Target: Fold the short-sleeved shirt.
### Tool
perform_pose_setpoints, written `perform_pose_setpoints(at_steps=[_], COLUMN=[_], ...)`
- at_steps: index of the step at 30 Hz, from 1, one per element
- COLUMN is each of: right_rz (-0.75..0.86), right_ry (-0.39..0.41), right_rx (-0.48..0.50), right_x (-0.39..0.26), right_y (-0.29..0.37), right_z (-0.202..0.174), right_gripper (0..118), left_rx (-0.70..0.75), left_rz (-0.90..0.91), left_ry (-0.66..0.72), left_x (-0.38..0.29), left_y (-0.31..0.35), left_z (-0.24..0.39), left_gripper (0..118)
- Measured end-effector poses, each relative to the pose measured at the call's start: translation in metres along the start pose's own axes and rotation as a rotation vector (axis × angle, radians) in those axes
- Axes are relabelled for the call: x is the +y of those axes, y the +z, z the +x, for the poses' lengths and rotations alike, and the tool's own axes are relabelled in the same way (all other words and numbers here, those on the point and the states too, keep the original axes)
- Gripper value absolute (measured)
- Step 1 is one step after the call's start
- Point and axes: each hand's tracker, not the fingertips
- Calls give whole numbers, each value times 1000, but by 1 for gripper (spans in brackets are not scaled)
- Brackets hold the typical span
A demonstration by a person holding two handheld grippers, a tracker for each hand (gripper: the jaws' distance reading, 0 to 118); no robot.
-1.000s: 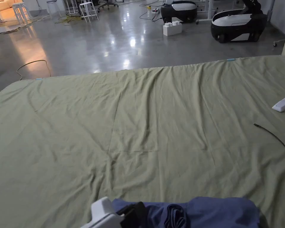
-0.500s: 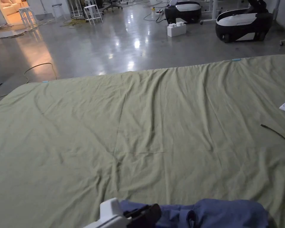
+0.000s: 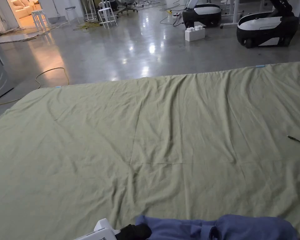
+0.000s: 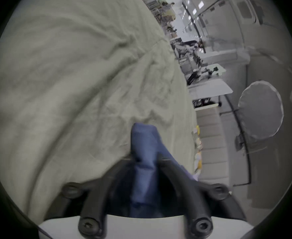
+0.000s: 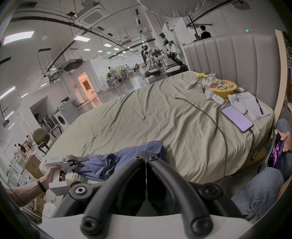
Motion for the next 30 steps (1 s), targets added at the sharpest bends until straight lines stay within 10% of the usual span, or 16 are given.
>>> perform_pose_setpoints(at_steps=[6,13,24,30], right_rz=[-11,-7,11,-40], right_ry=[11,-33,18,8], right_rx=[-12,33,14,-35], right_x=[1,1,4,-13], right_y=[4,-8,5,18], right_z=[0,2,-16,7], right_gripper=[1,1,1,1], left_rx=[-138,27,50,-86], left_rz=[148,371,50,-45], left_ry=[76,-88,-470,-435], left_x=[17,44,-75,-86], left_y=[54,155,-15,-33], left_z=[0,25,142,148], left_gripper=[13,13,14,65])
